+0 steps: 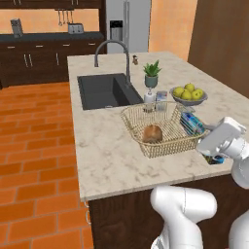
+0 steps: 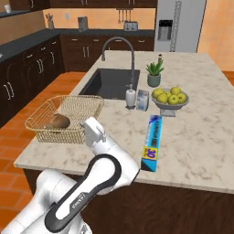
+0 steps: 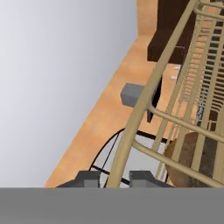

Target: Open the cabinet, pick up the bread from the cabinet and place it in the basket. Then move the basket to the dining counter.

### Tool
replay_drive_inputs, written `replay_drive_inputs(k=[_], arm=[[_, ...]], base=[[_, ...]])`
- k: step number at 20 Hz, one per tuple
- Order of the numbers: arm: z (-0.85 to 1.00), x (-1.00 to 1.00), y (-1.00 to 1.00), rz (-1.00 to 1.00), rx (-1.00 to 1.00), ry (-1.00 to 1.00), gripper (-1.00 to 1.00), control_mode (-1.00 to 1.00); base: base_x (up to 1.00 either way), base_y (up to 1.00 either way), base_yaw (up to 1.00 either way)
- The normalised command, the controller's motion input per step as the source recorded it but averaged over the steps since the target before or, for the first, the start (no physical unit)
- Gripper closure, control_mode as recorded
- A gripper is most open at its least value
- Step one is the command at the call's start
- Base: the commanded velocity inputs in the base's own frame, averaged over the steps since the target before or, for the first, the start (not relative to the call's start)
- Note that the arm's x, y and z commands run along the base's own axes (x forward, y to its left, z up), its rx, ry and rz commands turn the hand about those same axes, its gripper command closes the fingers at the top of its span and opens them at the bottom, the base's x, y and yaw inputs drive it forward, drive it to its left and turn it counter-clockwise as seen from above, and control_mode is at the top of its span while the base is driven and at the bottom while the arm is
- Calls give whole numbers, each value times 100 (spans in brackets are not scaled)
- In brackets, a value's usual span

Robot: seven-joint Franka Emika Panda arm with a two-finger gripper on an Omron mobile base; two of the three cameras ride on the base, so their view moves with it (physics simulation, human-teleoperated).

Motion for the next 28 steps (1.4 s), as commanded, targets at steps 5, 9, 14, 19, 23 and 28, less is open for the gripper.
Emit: replay_drive_inputs(k=[5,9,14,19,23,28], arm=[[-88,94,11,0,-15,-1,100,-100],[-82,78,1,0,-18,8,100,-100],[-80,46,0,0,-17,14,100,-100],[-84,36,0,0,-17,14,100,-100],[-77,29,0,0,-15,10,100,-100],[-31,35,0,-7,-5,16,100,-100]], base=[[0,0,0],[0,0,0],[0,0,0],[0,0,0],[0,0,0],[0,0,0]])
